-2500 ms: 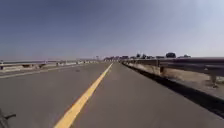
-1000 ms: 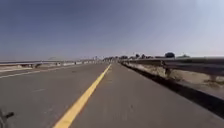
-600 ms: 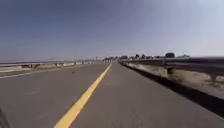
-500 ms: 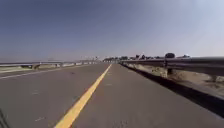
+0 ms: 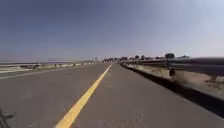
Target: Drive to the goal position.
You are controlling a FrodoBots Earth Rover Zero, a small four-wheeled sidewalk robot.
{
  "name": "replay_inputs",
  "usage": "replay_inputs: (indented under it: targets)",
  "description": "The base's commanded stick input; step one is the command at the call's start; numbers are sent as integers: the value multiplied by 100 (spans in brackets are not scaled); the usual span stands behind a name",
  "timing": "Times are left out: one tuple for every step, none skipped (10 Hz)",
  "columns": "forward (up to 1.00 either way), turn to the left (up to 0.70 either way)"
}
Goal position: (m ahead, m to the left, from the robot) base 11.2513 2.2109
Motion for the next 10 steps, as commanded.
replay_inputs:
  targets:
    - [30,0]
    - [30,0]
    - [30,0]
    - [30,0]
    - [30,0]
    - [30,0]
    - [30,0]
    - [30,0]
    - [30,0]
    - [30,0]
